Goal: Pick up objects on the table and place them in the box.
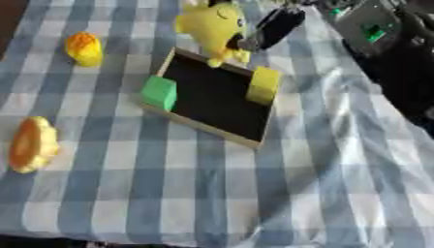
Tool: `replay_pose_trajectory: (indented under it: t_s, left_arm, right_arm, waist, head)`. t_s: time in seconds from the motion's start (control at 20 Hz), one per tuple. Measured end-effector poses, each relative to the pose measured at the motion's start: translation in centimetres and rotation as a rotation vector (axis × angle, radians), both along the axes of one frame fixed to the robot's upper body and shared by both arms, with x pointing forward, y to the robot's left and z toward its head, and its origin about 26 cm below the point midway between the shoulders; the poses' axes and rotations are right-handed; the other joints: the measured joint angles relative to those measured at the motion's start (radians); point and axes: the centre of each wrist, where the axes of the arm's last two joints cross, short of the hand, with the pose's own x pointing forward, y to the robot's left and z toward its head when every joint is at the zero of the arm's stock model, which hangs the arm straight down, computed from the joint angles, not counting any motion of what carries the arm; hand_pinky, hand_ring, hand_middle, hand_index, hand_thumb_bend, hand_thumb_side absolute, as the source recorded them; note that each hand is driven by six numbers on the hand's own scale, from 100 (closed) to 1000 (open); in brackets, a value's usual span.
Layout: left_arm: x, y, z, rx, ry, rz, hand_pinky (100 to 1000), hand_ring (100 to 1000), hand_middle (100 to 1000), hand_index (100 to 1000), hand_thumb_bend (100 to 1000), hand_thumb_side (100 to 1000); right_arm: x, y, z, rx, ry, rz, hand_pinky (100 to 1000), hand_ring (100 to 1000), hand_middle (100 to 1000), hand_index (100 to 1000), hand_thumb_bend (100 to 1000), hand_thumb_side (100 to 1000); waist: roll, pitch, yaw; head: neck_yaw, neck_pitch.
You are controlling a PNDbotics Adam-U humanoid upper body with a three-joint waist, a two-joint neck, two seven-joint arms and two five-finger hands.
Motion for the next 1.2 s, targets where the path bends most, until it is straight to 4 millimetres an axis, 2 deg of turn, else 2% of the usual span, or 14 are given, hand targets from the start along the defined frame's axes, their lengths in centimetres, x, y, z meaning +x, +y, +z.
replay_pose_trajectory:
  t_s: [0.05, 0.1, 0.6, 0.7, 0.8, 0.85, 1.0, 1.2]
  left_arm:
    - [0.0, 0.0, 0.0, 0.000, 0.000, 0.000, 938, 802, 746, 792, 100, 535]
    - [0.0, 0.0, 0.0, -0.001, 0.001, -0.001, 938, 802, 746, 792, 100, 536]
    - [0.0, -0.2, -0.4, -0.008, 0.015, -0.007, 938, 802, 746, 792, 100, 542]
    - [0.0, -0.2, -0.4, -0.008, 0.015, -0.007, 938, 803, 746, 792, 100, 543]
    - [0.0, -0.2, -0.4, -0.008, 0.015, -0.008, 938, 802, 746, 792, 100, 543]
    - [0.0, -0.2, -0.4, -0.008, 0.015, -0.008, 938, 802, 746, 792, 100, 542]
    - [0.0, -0.2, -0.4, -0.008, 0.015, -0.008, 938, 802, 746, 792, 100, 541]
    - [0.0, -0.2, -0.4, -0.008, 0.015, -0.007, 938, 802, 746, 792, 100, 538]
  right_arm:
    - [0.2, 0.2, -0.4, -0.007, 0.004, -0.003, 803, 637, 567, 705, 236, 177]
    - [0.4, 0.3, -0.7, -0.015, 0.007, -0.008, 802, 639, 569, 705, 198, 220]
    - [2.3, 1.4, -4.2, -0.095, 0.051, -0.054, 806, 668, 595, 729, 203, 232]
    - [2.4, 1.6, -4.6, -0.111, 0.059, -0.051, 811, 694, 620, 751, 201, 234]
    - [2.5, 1.6, -4.8, -0.128, 0.067, -0.049, 828, 762, 719, 803, 192, 217]
    - [2.5, 1.6, -5.0, -0.138, 0.074, -0.045, 842, 799, 785, 838, 174, 179]
    - [2.5, 1.6, -5.2, -0.162, 0.089, -0.046, 848, 812, 815, 859, 141, 194]
    - [2.2, 1.6, -4.4, -0.136, 0.074, -0.050, 848, 799, 807, 856, 107, 135]
  waist:
    - [0.000, 0.000, 0.000]
    - [0.000, 0.000, 0.000]
    - [0.000, 0.000, 0.001]
    - [0.000, 0.000, 0.001]
    - [0.000, 0.000, 0.001]
    - [0.000, 0.000, 0.000]
    - [0.000, 0.000, -0.001]
    - [0.000, 0.000, -0.004]
  head:
    - [0.000, 0.000]
    - [0.000, 0.000]
    - [-0.001, 0.000]
    - [-0.001, 0.000]
    - [-0.001, 0.000]
    - [-0.001, 0.000]
    - [0.000, 0.000]
    - [0.004, 0.000]
